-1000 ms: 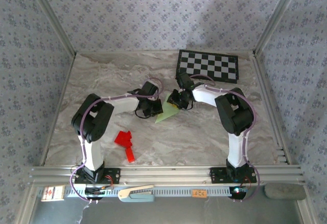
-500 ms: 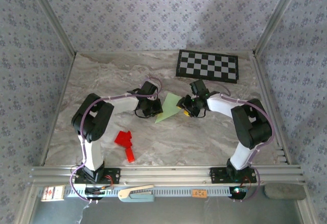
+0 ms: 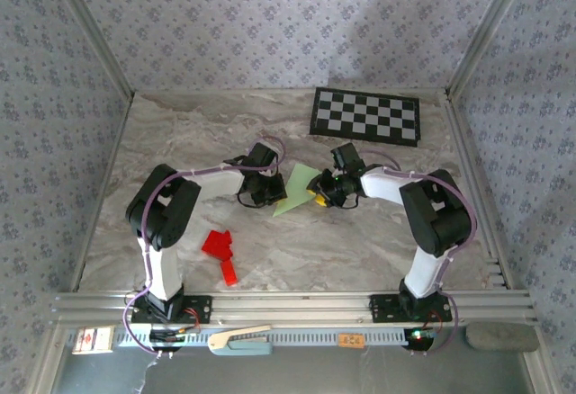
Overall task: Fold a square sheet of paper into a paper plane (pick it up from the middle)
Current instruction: Fold the wing for the fifth time at the center of the table.
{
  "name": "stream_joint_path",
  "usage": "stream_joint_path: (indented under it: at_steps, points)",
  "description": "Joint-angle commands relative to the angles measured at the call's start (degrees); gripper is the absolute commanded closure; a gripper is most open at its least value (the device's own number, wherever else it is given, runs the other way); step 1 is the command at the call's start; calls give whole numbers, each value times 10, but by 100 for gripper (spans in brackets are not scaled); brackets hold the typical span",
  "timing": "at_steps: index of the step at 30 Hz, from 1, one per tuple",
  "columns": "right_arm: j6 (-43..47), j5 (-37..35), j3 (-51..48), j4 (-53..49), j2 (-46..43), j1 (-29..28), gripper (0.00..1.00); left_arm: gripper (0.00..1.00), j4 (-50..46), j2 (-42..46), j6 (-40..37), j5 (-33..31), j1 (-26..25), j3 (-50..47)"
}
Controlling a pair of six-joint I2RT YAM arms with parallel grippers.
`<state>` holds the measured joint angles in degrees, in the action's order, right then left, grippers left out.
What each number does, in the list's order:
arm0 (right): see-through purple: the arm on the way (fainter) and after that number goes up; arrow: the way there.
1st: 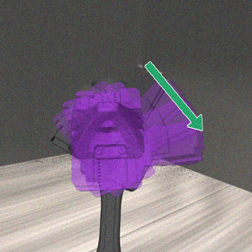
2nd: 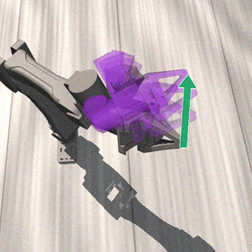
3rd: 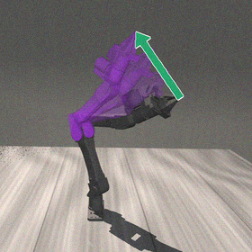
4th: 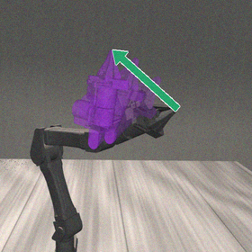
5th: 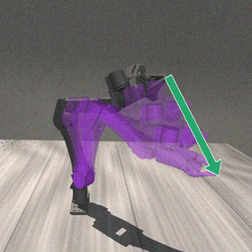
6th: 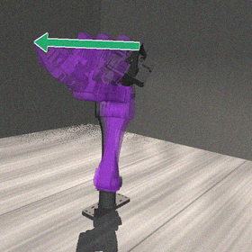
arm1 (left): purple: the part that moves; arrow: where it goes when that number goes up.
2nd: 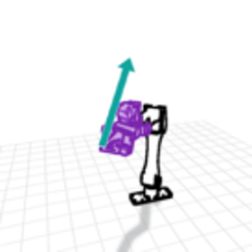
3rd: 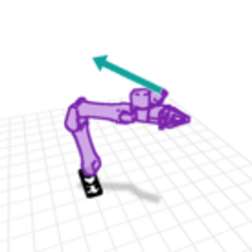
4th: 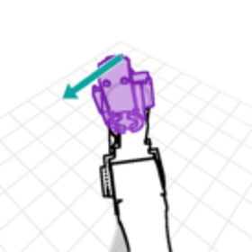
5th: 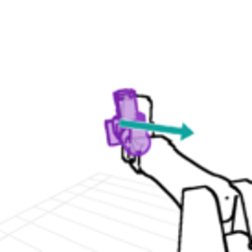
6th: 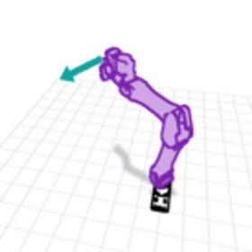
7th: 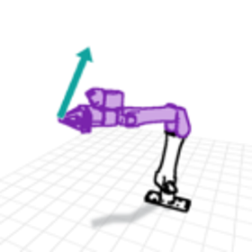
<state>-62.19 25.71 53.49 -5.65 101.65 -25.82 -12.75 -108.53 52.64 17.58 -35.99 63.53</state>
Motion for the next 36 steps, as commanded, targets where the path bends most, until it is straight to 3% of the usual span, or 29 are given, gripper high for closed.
stream_joint_path:
  at_steps: [1, 12, 18, 24, 29, 36]
  points:
    - [-14, 18, 3, 6, 9, -5, 64, 94, -23, -21, 4, 1, 1, -4]
    - [-40, 57, 4, 35, 29, -10, 74, 94, -24, -18, 4, 1, 1, -3]
    - [-44, 52, 3, 41, 31, -8, 78, 94, -24, -15, 3, 1, 1, -3]
    - [-41, 37, -1, 43, 20, -4, 88, 93, -24, -3, -2, 0, 3, -3]
    - [-30, 20, 2, 28, 1, -2, 98, 84, -17, 33, -27, -6, 5, -2]
    - [-21, -10, 4, -11, -43, -3, 100, 56, 27, 105, -115, -34, 5, -29]
